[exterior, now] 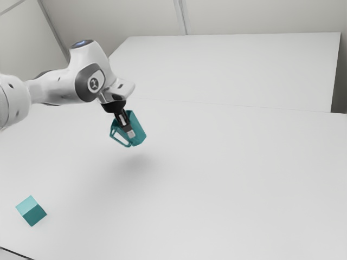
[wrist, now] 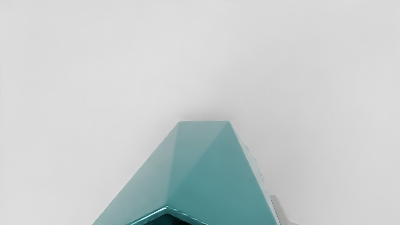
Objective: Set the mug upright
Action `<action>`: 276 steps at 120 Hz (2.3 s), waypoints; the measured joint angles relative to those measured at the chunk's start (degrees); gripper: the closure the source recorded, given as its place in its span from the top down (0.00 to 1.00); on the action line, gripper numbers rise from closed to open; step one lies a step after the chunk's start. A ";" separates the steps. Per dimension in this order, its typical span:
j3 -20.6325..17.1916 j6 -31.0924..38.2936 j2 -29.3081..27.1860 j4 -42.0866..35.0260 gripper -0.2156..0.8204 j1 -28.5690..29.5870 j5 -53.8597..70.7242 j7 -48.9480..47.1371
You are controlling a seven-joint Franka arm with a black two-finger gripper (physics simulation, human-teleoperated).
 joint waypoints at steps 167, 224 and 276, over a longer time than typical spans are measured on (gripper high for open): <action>-2.11 7.79 7.03 -6.30 0.11 -4.87 14.73 -21.21; -2.11 7.87 6.86 -6.14 0.34 -4.86 14.33 -21.87; -2.11 7.86 4.68 -4.83 0.38 -4.66 13.72 -22.10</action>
